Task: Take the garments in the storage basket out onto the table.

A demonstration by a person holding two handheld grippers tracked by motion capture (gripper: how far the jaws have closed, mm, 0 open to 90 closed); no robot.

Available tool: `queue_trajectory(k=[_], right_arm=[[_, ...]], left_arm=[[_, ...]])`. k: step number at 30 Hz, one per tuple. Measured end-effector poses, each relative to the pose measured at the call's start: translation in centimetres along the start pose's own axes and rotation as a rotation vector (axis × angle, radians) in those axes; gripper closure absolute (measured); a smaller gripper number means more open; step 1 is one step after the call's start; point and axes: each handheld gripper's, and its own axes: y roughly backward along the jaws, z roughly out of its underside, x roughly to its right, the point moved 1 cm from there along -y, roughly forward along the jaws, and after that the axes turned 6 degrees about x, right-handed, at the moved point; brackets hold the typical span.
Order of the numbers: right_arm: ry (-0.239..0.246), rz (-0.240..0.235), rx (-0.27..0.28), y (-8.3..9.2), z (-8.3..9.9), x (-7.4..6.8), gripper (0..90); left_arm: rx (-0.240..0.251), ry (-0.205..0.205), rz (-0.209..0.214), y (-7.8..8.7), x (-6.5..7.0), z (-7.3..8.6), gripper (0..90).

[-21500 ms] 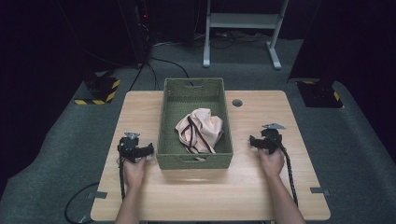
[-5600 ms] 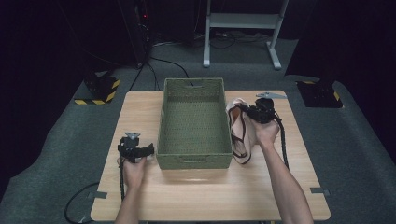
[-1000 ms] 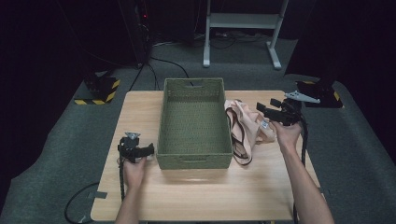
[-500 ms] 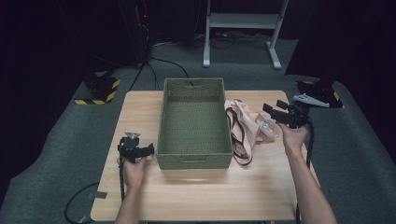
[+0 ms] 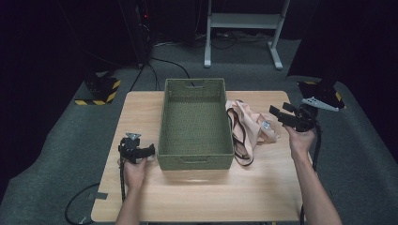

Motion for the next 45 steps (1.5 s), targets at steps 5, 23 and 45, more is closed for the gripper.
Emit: queue_trajectory(k=[5,23,45], right_arm=[[-0.002,0.0,0.007,0.7,0.2,0.2,25.0],[-0.007,0.013,-0.005,1.4,2.2,0.6,25.2],[-0.009,0.031,-0.04,1.3,4.3,0.6,25.5]], left_arm=[[0.0,0.0,0.0,0.0,0.0,0.0,7.0],[0.0,0.0,0.0,0.0,0.0,0.0,7.0],[0.0,0.0,0.0,0.0,0.0,0.0,7.0]])
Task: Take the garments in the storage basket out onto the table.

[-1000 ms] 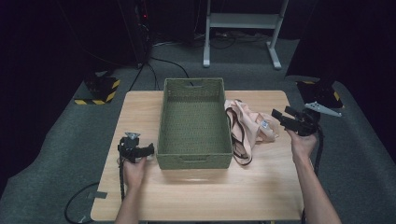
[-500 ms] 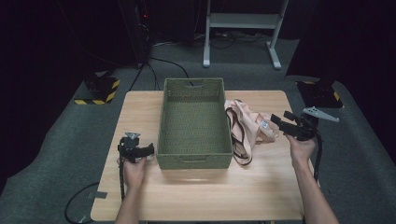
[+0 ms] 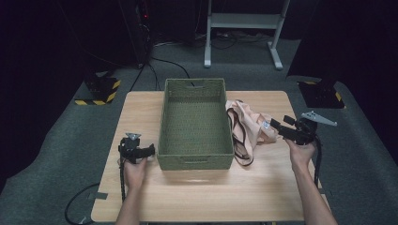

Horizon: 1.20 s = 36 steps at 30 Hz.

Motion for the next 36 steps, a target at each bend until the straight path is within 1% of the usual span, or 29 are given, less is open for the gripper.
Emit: queue_trajectory(k=[9,13,19,27,31,36], right_arm=[[0.007,0.012,-0.021,-0.3,0.9,-0.1,25.6],[0.003,0.018,-0.031,-0.4,1.3,0.0,25.7],[0.017,0.03,-0.053,-0.8,1.9,-0.1,26.1],[0.042,0.048,-0.09,-1.4,2.6,-0.3,26.2],[0.04,0.054,-0.099,-1.7,3.0,-0.3,26.3],[0.045,0.072,-0.125,-2.3,3.8,-0.2,26.5]], left_arm=[[0.0,0.0,0.0,0.0,0.0,0.0,7.0],[0.0,0.0,0.0,0.0,0.0,0.0,7.1],[0.0,0.0,0.0,0.0,0.0,0.0,7.0],[0.0,0.0,0.0,0.0,0.0,0.0,7.0],[0.0,0.0,0.0,0.0,0.0,0.0,7.0],[0.0,0.0,0.0,0.0,0.0,0.0,7.0]])
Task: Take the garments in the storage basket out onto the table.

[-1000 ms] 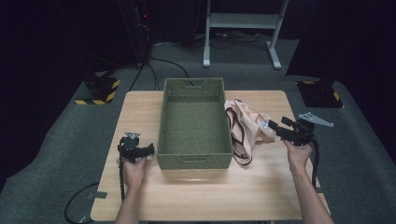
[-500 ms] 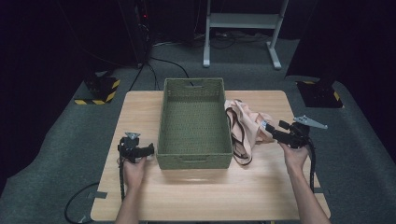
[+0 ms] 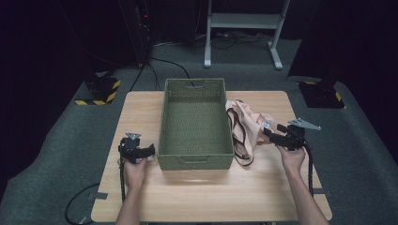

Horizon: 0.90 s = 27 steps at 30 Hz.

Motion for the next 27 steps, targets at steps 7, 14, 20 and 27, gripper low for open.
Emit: queue_trajectory(k=[7,14,20,27], right_arm=[[0.003,0.021,-0.031,-0.8,0.8,0.1,26.5],[0.026,0.041,-0.065,-1.5,1.5,-0.1,26.6],[0.034,0.053,-0.088,-2.0,1.8,0.0,26.7],[0.03,0.068,-0.111,-2.7,2.5,0.1,26.9]], left_arm=[[0.0,-0.001,0.0,0.0,0.0,0.0,7.1],[0.0,-0.001,0.0,0.0,0.0,0.0,7.0],[0.0,-0.001,0.0,0.0,0.0,0.0,7.0],[0.0,-0.001,-0.001,0.0,0.0,0.0,7.0]])
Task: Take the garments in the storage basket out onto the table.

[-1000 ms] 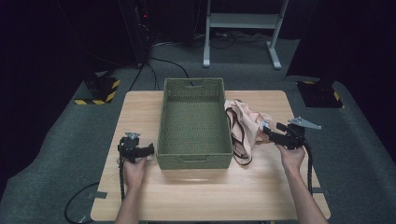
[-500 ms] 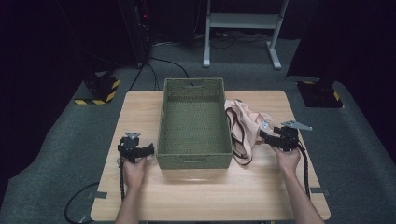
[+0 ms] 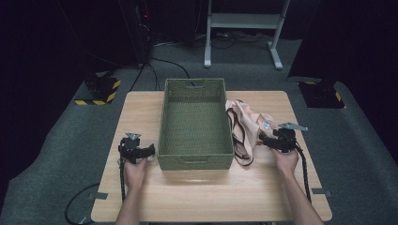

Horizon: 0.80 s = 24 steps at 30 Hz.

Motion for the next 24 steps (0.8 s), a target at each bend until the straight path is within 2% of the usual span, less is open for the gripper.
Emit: queue_trajectory(k=[6,24], right_arm=[[-0.015,0.01,-0.02,-0.6,0.7,0.2,26.9],[0.02,0.028,-0.075,-2.0,1.9,-0.3,26.8]], left_arm=[[0.0,0.0,0.0,0.0,0.0,0.0,7.0],[0.0,0.0,0.0,0.0,0.0,0.0,7.0]])
